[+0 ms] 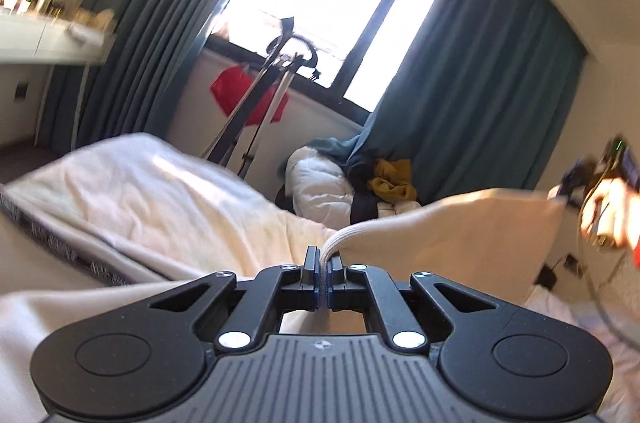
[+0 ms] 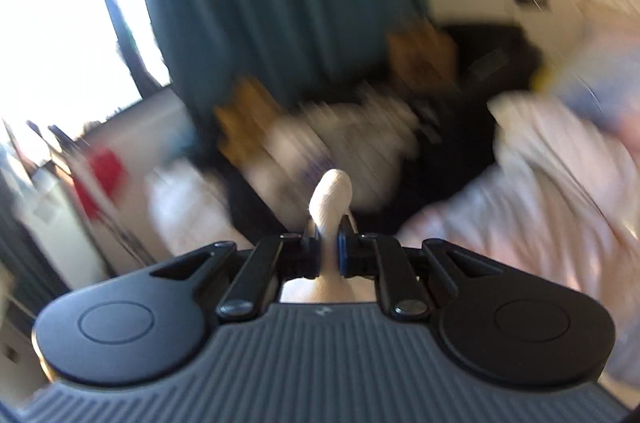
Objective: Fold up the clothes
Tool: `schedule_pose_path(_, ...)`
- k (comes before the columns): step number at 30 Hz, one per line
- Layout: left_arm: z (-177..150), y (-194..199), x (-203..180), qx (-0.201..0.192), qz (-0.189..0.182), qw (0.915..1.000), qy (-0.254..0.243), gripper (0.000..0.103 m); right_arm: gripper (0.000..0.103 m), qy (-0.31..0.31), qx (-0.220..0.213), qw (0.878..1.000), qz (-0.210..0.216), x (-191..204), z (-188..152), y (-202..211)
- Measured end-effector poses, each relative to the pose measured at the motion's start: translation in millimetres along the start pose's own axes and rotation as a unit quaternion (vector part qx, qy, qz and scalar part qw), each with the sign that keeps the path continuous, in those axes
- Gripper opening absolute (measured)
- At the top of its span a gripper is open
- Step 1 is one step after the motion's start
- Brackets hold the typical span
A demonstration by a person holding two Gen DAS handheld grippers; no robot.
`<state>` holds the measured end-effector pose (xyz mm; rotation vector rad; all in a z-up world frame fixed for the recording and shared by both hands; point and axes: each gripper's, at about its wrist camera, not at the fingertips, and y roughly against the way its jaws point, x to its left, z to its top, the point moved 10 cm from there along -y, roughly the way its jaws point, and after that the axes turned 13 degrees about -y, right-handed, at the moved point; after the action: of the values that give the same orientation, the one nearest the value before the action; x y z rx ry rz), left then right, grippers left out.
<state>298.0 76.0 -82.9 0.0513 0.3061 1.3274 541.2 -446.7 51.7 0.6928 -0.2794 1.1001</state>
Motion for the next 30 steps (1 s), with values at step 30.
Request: schedule_pose_path(30,-97,7,-65,0.254,-0.057,0.9584,-0.118,0.032,0.015,-0.102,-0.004,0.986,-0.129,-303,-157,98)
